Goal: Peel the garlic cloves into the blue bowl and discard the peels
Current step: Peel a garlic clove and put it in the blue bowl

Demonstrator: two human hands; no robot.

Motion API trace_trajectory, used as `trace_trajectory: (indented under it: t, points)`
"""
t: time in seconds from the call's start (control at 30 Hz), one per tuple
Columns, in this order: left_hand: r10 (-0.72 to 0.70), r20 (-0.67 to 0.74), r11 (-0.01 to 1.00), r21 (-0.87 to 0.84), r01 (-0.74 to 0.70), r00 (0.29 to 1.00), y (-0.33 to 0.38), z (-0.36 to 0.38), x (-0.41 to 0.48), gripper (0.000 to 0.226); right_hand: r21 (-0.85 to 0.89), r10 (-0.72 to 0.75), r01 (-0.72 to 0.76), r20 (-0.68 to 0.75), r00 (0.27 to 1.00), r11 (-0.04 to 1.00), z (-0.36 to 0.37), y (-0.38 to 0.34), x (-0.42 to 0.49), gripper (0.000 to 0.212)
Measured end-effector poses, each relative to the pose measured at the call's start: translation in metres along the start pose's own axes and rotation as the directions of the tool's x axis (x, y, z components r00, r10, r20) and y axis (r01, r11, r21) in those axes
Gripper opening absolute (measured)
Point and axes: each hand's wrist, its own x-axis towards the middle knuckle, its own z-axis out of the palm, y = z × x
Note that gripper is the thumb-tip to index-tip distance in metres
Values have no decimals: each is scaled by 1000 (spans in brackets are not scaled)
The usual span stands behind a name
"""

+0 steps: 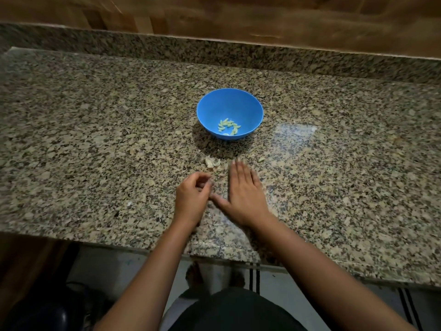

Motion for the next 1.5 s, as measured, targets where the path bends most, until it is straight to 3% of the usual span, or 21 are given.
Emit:
trace_trajectory:
  t: [0.2,0.33,0.67,0.83,1.0,1.13,1.33,1.43,1.5]
  points:
    - [-57,-164,995,-94,42,985,6,5,9,12,46,-116,119,-71,991,992,-2,-6,29,67]
    - [-63,-166,996,-71,52,984,4,11,0,10,77,-175,184,-115,978,980,0,-1,14,54]
    - [-76,-172,991,-121,55,982,2,9,-17,10,142,-230,269,-245,942,953,10,-1,-2,41]
    - [-91,-182,992,-104,73,979,3,9,-14,10,27,-292,298,-133,947,954,8,-3,7,50]
    - [-107,-186,989,-119,85,977,0,8,-15,8,120,-327,340,-118,938,933,-4,-7,11,43]
    - [-112,-187,987,-138,87,976,-4,6,-26,9,266,-279,347,-262,924,899,-5,3,-18,33]
    - [-155,-128,965,-232,123,980,-3,-1,-31,9,175,-265,323,-292,919,930,-2,-4,-40,21]
    - [-234,-122,910,-377,173,965,-15,-19,-38,13,400,-80,171,-235,969,900,-9,-34,-43,18]
    - [-309,-141,832,-520,195,941,-22,-39,-45,16,625,69,37,-144,987,780,-14,-63,-39,20]
